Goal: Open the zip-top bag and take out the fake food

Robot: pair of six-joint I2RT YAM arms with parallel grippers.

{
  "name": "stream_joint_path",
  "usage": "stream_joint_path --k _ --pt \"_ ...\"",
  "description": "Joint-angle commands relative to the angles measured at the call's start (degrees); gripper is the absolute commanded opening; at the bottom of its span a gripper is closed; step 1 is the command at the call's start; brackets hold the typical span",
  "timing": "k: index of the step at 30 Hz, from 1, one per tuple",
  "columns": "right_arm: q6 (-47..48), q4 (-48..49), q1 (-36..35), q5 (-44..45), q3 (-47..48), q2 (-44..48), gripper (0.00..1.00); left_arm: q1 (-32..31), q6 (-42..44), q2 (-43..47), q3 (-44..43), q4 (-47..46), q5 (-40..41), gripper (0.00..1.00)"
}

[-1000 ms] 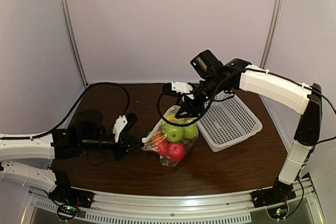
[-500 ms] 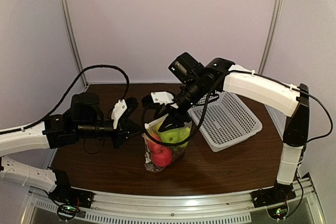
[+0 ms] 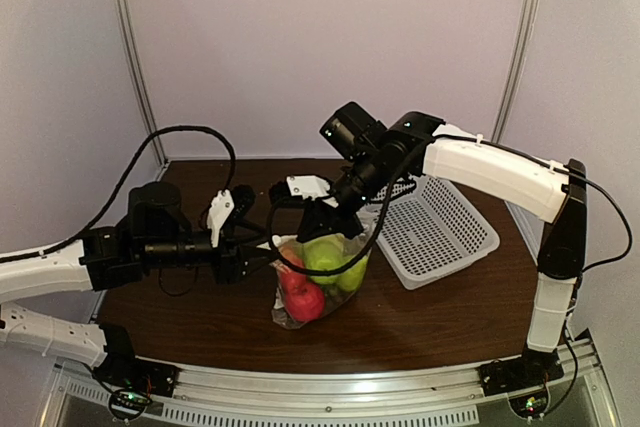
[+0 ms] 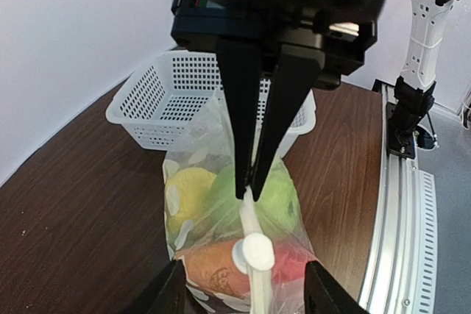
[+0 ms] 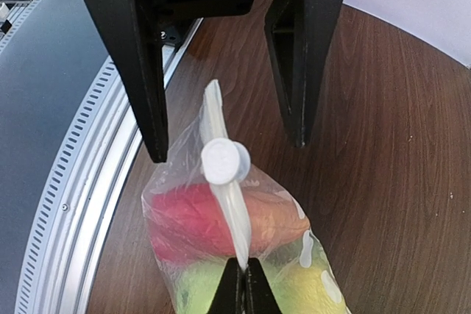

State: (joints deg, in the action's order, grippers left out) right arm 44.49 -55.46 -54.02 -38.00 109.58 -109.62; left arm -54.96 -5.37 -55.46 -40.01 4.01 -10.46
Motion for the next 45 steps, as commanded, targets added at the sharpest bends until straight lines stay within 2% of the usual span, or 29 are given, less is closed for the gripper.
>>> stream_joint_path --k 1,5,7,10,15,16,18,21,23,38,45 --pt "-2.24 2.92 0.04 -1.33 0.2 2.17 0.0 0.01 1.22 0.03 3.23 -7.91 -0.56 0.58" --pt "-5.29 4.82 0.63 -0.77 0.11 2.78 0.0 0.01 1.35 -1.87 3.65 -9.97 -2.71 0.57" --pt "-6.09 5.34 0.92 -0.78 -0.2 3.03 0.0 -0.02 1.01 -2.35 4.07 -11.26 -2.62 0.52" --pt "-6.41 5.7 1.02 -0.81 -0.75 3.06 0.0 -0.05 0.88 -2.36 4.62 -12.72 -1.86 0.37" --pt "-7.19 5.85 1.02 -2.72 -0.95 3.31 0.0 -0.06 1.47 -0.98 5.16 -12.82 1.27 0.02" --pt "-7.42 5.85 1.02 -3.23 -0.85 3.38 0.0 -0.04 1.49 -0.44 5.36 -13.07 1.62 0.0" --pt "-7.76 5.9 1.02 -4.4 -0.49 3.3 0.02 -0.04 1.5 0.45 5.83 -13.58 2.12 0.0" --pt "-9.1 6.2 0.93 -7.07 0.19 2.65 0.34 -0.03 1.62 0.96 5.8 -14.13 1.76 0.0" --pt "-10.42 6.61 0.85 -8.98 1.21 1.76 0.42 0.01 1.99 0.86 5.39 -14.16 1.29 0.0" --pt "-18.27 8.93 -0.22 -15.58 5.82 -4.54 0.53 -0.01 4.57 -0.36 2.58 -13.37 1.54 0.0" --pt "-18.69 7.6 -0.25 -18.15 6.66 -6.44 0.45 -0.05 4.83 -0.2 2.31 -13.1 1.38 0.0"
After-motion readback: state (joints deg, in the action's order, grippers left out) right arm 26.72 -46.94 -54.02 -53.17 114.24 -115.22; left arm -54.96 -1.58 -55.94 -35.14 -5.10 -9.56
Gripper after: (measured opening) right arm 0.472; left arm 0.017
